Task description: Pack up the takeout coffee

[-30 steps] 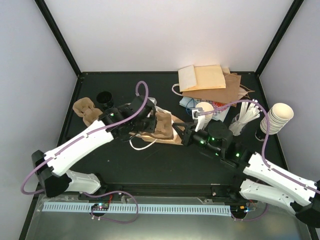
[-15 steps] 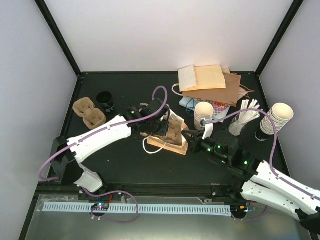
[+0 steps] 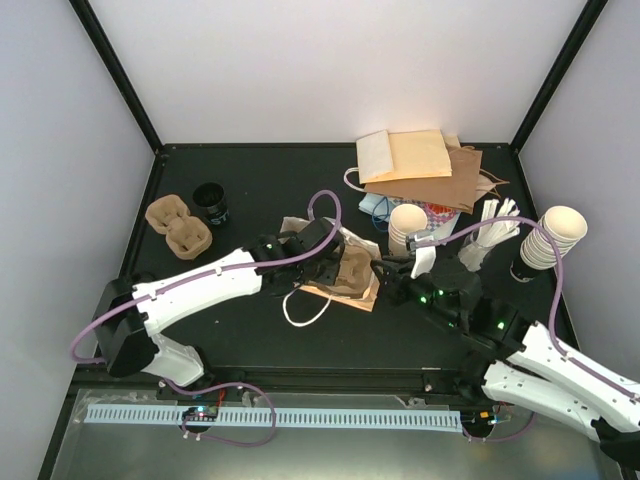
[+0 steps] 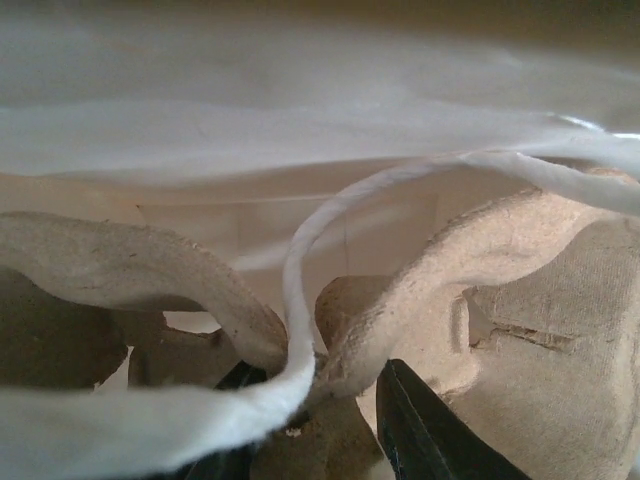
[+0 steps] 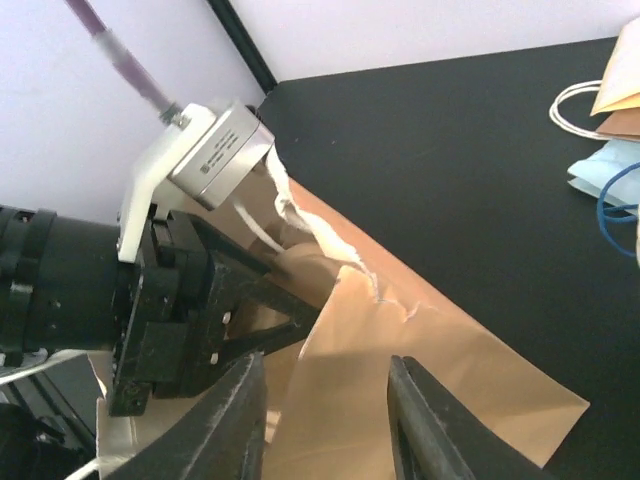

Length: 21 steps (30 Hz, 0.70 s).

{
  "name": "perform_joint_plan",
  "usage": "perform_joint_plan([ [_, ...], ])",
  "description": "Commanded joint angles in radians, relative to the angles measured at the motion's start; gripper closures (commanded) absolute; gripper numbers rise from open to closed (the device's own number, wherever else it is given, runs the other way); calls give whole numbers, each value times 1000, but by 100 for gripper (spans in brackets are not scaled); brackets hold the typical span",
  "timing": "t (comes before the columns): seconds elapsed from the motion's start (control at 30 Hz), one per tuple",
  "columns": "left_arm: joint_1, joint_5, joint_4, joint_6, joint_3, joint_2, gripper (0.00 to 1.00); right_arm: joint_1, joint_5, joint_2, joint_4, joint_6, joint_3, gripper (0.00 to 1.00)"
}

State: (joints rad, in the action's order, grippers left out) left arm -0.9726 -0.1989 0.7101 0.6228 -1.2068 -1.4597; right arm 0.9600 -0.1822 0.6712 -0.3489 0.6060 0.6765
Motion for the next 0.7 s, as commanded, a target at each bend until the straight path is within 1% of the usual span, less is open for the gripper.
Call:
perform_joint_plan([
  [0.0, -7, -33, -63, -4, 27, 42, 68, 6, -56, -9, -95, -191, 94, 56],
  [0.03, -8, -32, -63, -9, 28, 42, 68, 6, -54, -6, -116, -241, 117, 52],
  [0.13, -9, -28, -66, -19, 31, 48, 68, 6, -3, 25, -172, -404, 203, 46],
  [0.2, -11, -32, -73, -24, 37, 55, 68, 6, 46, 73, -228, -503, 277, 46],
  [0.27, -12, -33, -79, -26, 43, 67, 68, 6, 54, 152, -301, -564, 363, 47],
  [0.33, -14, -34, -85, -30, 51, 78, 68, 6, 45, 227, -386, -605, 444, 51],
  [0.47, -14, -39, -89, -36, 59, 90, 68, 6, 37, 369, -511, -658, 578, 50],
  [0.57, -14, -32, -91, -39, 64, 92, 68, 1, 14, 455, -568, -685, 654, 52],
  [0.67, -15, -27, -98, -38, 75, 95, 68, -8, 5, 529, -593, -706, 706, 53],
])
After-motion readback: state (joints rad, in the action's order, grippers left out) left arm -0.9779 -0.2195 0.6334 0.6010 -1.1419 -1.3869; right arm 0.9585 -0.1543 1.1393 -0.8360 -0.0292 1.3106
